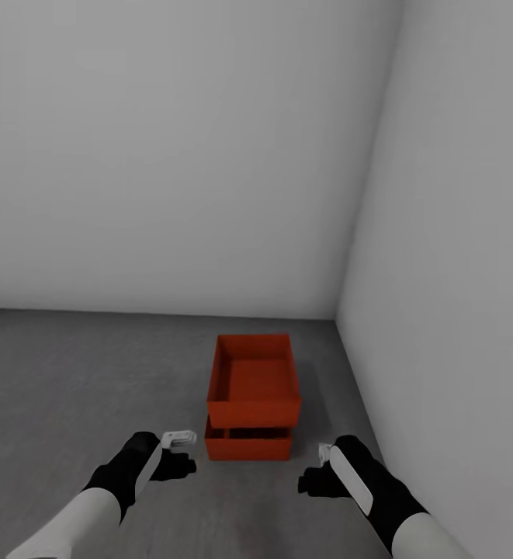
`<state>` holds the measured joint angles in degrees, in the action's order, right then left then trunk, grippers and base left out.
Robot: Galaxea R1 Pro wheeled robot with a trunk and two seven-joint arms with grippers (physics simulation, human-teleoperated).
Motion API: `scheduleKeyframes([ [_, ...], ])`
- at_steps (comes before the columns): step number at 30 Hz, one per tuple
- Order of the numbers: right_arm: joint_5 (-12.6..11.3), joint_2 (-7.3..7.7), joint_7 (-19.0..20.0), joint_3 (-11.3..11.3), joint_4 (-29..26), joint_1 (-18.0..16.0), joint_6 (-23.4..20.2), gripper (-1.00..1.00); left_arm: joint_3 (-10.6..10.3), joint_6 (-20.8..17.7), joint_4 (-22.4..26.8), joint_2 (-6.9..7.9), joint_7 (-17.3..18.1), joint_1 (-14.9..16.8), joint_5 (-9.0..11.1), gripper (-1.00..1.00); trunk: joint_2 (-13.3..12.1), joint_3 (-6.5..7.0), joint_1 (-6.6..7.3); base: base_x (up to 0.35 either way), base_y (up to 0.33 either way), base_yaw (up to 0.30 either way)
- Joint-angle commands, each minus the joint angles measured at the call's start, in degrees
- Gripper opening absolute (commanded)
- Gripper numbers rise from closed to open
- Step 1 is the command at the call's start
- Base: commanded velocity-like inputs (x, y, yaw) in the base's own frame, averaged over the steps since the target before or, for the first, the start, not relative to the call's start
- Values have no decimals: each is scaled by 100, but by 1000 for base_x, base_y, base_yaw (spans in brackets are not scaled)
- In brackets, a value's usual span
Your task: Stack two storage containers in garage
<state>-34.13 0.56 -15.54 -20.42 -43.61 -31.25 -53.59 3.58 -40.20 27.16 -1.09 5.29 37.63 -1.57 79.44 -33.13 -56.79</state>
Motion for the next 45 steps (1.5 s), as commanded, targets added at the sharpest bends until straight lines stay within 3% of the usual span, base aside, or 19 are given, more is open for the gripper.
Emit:
scheduleKeyframes([
  [1, -59, 4, -54, -24, -7, -4, -11, 100, 37, -31, 9, -6, 25, 1, -19, 100, 3, 3, 4, -338, 0, 0],
  [15, -59, 10, -47, -25, -7, -4, -11, 100, 39, -31, 9, -6, 25, 2, 2, 100, 3, 89, 4, -308, 0, 0],
  [45, -59, -7, -37, -32, 17, -4, -10, 100, 40, -31, 2, 7, 38, -1, 6, 100, 3, 91, 4, -8, 0, 0],
])
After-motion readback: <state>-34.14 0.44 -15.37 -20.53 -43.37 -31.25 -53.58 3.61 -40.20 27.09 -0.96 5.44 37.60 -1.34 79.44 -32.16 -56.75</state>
